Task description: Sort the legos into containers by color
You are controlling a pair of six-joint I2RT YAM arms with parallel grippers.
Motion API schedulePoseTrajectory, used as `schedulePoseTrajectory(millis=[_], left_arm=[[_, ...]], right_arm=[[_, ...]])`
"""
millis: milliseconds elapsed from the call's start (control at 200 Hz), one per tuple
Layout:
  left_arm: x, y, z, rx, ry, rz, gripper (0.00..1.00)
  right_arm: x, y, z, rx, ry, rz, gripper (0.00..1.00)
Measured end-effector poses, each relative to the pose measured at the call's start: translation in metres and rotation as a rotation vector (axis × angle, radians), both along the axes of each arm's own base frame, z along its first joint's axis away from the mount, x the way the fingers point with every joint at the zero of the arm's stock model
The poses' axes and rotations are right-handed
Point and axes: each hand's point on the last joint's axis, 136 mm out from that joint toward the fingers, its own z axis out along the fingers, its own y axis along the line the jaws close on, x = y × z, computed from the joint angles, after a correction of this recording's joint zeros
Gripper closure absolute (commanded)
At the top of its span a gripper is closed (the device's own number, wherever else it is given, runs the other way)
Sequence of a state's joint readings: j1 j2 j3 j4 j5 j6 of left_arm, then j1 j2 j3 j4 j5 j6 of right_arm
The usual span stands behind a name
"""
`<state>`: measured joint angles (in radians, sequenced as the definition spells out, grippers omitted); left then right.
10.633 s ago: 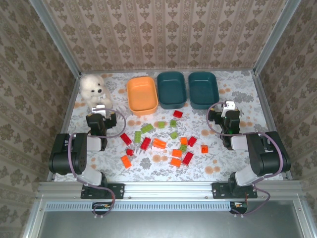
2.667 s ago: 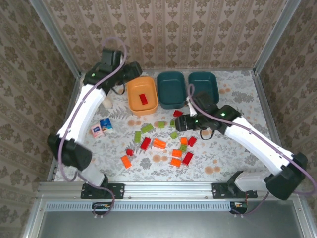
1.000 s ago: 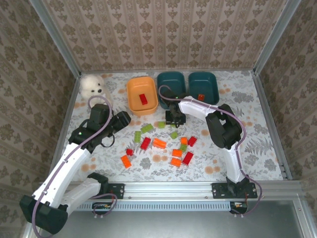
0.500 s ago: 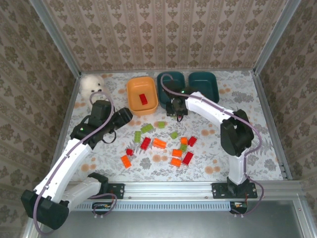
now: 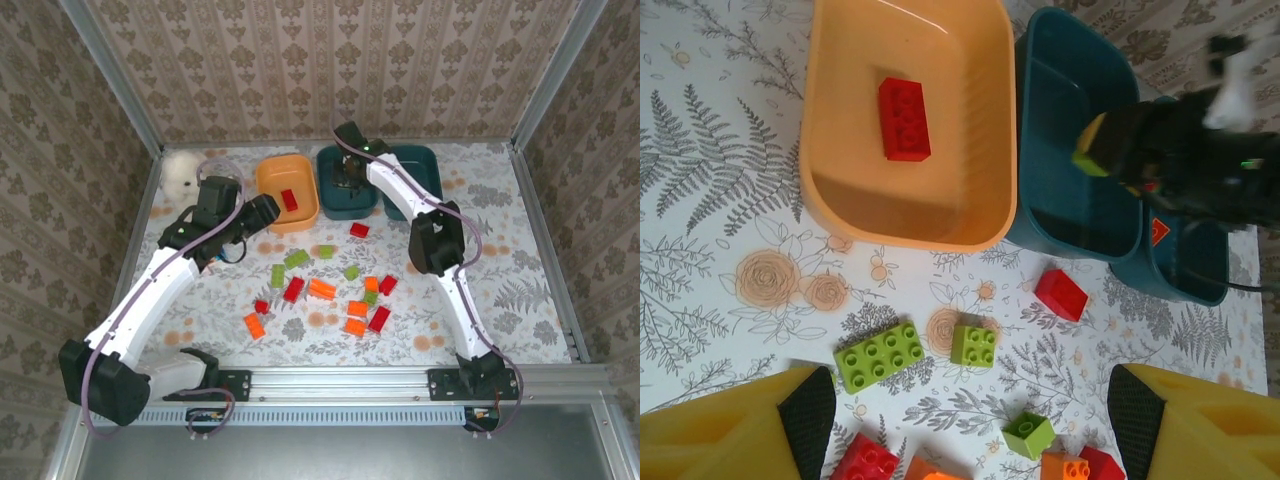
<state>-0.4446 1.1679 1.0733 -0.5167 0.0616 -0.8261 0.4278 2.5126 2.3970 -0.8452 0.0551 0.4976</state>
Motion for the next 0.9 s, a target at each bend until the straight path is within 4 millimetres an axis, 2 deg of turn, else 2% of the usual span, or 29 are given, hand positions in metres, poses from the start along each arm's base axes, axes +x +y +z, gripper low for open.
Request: schedulePoseTrajectory(millis=[105, 215, 490, 650, 800, 855, 900], left_arm=[[-0.001, -0.002, 0.000, 0.000, -0.002, -0.007, 0.24], [-0.005, -0.010, 0.000, 0.000, -0.002, -0.033, 0.24], [-0.011, -0.009, 0.008, -0.010, -0.023, -0.037, 0.24], [-0.012, -0.008, 0.008, -0.006, -0.022, -0.034, 0.24], [-0.014, -0.005, 0.008, 0.000, -0.021, -0.029, 0.24], [-0.016, -0.004, 0.011, 0.001, -0.029, -0.028, 0.24], [-0.018, -0.002, 0.014, -0.001, -0.035, -0.026, 0.24]], right_arm=[[0.004, -0.005, -0.024, -0.001, 0.036, -0.003, 0.76], [0.008, -0.006, -0.030, 0.006, 0.038, -0.005, 0.74], [0.011, -0.004, -0.029, 0.015, 0.035, -0.001, 0.53], [0.008, -0.005, -0.030, 0.010, 0.046, 0.000, 0.45], [0.007, -0.006, -0.028, 0.000, 0.044, 0.019, 0.44], [0.008, -0.005, -0.021, 0.001, 0.032, 0.026, 0.44], [0.008, -0.005, -0.007, 0.004, 0.008, 0.038, 0.44]])
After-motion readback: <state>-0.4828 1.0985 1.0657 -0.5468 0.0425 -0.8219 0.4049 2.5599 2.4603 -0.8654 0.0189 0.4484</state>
